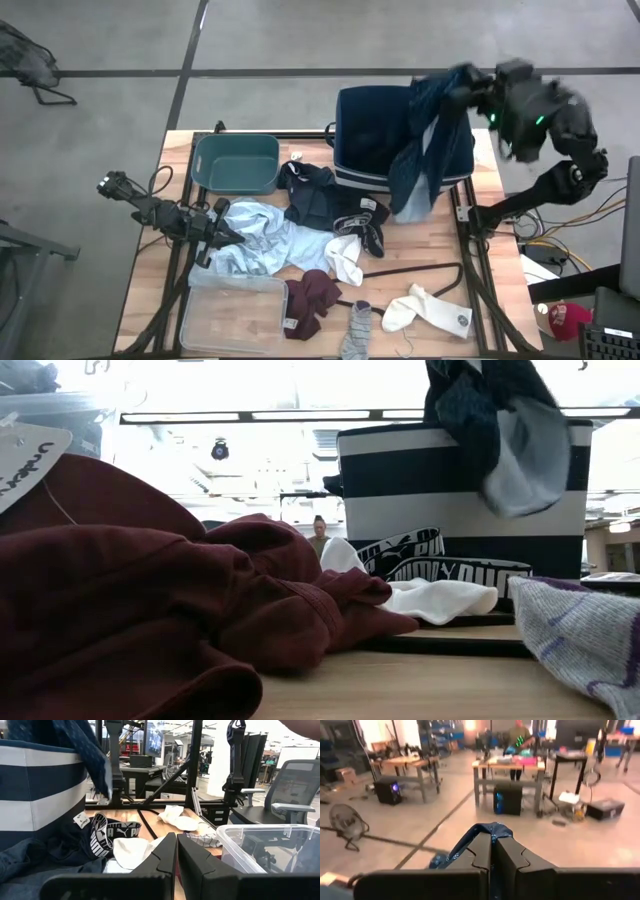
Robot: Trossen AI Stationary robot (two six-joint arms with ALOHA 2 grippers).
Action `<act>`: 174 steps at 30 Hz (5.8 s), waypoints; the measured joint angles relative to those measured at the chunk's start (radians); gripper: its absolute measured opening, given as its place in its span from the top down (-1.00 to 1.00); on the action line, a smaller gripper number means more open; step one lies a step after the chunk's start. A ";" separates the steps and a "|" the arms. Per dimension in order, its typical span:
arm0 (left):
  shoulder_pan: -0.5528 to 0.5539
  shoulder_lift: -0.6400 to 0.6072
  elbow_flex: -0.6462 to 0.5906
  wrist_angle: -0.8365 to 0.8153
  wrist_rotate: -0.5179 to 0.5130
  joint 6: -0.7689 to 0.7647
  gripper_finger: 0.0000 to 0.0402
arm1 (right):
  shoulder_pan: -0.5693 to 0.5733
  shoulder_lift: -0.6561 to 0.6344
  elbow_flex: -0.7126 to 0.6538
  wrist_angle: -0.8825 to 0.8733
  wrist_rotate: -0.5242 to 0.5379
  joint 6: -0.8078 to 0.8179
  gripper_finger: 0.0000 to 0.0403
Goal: Pick & Place Cloths
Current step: Put the blue long sleeve into the blue bin, then put the white patient gown into the blue bin
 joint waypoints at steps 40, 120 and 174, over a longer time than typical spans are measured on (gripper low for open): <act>0.000 0.000 0.000 0.000 0.000 0.000 0.91 | -0.418 0.324 -0.010 -0.507 -0.974 0.123 0.82; 0.006 0.391 0.520 0.310 -0.498 -0.460 0.50 | -0.004 0.303 -0.303 0.135 -1.036 0.204 0.94; 0.227 1.265 0.478 -0.617 0.274 -1.314 -0.53 | 0.082 0.303 -0.303 0.166 -1.007 0.201 0.94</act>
